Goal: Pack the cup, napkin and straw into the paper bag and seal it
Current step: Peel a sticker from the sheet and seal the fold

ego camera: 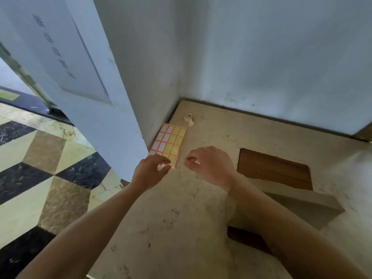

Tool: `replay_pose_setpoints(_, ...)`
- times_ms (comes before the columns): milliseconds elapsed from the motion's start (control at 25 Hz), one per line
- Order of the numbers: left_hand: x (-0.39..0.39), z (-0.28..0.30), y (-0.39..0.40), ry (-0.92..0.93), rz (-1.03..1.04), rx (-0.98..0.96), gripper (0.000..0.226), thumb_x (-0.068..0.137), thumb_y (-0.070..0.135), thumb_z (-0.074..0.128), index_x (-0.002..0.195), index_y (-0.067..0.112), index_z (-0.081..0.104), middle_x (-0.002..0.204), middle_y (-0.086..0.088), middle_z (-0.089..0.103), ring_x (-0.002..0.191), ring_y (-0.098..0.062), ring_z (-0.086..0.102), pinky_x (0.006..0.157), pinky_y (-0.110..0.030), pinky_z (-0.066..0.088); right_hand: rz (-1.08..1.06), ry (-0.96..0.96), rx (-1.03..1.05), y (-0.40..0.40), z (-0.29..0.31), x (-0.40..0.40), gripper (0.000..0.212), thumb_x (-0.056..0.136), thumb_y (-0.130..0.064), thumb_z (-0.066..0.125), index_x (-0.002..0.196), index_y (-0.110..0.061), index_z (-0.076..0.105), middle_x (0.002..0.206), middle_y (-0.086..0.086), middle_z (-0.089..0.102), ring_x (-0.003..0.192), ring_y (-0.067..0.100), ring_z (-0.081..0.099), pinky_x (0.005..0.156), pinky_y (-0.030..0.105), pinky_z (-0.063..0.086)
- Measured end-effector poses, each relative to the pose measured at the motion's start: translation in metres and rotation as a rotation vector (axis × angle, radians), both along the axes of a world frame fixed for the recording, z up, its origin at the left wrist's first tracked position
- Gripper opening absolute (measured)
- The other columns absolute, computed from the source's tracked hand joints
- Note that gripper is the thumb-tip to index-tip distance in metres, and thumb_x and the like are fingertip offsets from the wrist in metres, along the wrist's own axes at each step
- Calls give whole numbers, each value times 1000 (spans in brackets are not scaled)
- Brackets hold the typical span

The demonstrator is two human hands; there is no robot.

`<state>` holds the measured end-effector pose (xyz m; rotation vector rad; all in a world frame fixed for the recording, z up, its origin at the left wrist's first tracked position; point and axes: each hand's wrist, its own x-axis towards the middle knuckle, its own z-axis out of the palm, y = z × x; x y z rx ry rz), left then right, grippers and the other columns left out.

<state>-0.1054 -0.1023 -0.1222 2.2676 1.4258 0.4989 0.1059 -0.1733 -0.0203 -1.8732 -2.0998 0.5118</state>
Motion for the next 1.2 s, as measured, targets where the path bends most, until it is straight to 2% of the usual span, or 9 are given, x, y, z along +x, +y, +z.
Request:
replay_pose_setpoints(80, -15, -12, 14, 66, 71, -46, 19, 89, 37, 64, 105, 30, 69, 105, 12, 68, 92, -7, 60, 83, -32, 49, -57, 21, -60, 21, -15, -27, 25, 91, -35, 50, 102, -28, 72, 101, -6, 72, 90, 18, 65, 76, 38, 55)
replay_pose_setpoints(200, -29, -28, 35, 128, 150, -119, 22, 90, 37, 63, 110, 30, 68, 113, 8, 68, 97, -10, 60, 88, -36, 51, -157, 95, -196, 48, -51, -48, 30, 91, -26, 50, 115, -26, 68, 116, -2, 69, 106, 22, 62, 84, 37, 52)
replay_pose_setpoints(360, -32, -49, 56, 194, 246, -213, 34, 91, 43, 60, 120, 27, 64, 125, 2, 62, 112, -18, 57, 94, -43, 49, -258, 145, -333, 68, -99, -55, 37, 89, -25, 51, 124, -20, 59, 123, 8, 63, 111, 27, 58, 87, 35, 50)
replay_pose_setpoints(440, -29, -59, 66, 168, 344, -284, 41, 90, 45, 60, 126, 24, 61, 131, -1, 59, 117, -21, 55, 95, -44, 49, -296, 196, -373, 76, -117, -59, 40, 89, -27, 52, 128, -22, 53, 127, 9, 57, 114, 30, 55, 93, 41, 48)
replay_pose_setpoints(680, -15, -78, 86, 171, 507, -287, 46, 87, 49, 62, 124, 21, 62, 121, -4, 59, 112, -23, 55, 86, -45, 52, -119, -19, -425, 86, -146, -60, 59, 92, -26, 52, 146, -22, 31, 155, 0, 27, 128, 35, 39, 98, 48, 45)
replay_pose_setpoints(800, -4, -83, 90, 147, 534, -267, 41, 83, 47, 69, 115, 23, 66, 116, -1, 60, 103, -19, 57, 81, -42, 55, -42, -149, -413, 87, -154, -59, 52, 93, -29, 52, 142, -21, 38, 155, -1, 28, 129, 35, 37, 98, 48, 45)
replay_pose_setpoints(880, 1, -85, 92, 118, 558, -310, 48, 80, 49, 71, 119, 22, 63, 119, -1, 59, 105, -20, 58, 81, -44, 56, -24, -196, -378, 86, -157, -58, 46, 92, -30, 52, 136, -20, 45, 151, -1, 35, 126, 33, 39, 95, 46, 46)
replay_pose_setpoints(1000, 5, -89, 93, 125, 584, -335, 59, 77, 55, 71, 125, 22, 60, 123, -2, 57, 110, -21, 55, 87, -47, 54, -14, -211, -339, 85, -159, -55, 43, 91, -30, 52, 133, -19, 49, 147, -1, 40, 124, 33, 40, 92, 43, 44)
replay_pose_setpoints(1200, 12, -91, 87, 187, 576, -250, 56, 79, 56, 68, 124, 25, 60, 123, -1, 55, 115, -23, 48, 97, -47, 42, -4, -198, -343, 82, -162, -52, 45, 93, -30, 50, 137, -21, 47, 151, -3, 37, 128, 32, 37, 96, 45, 45)
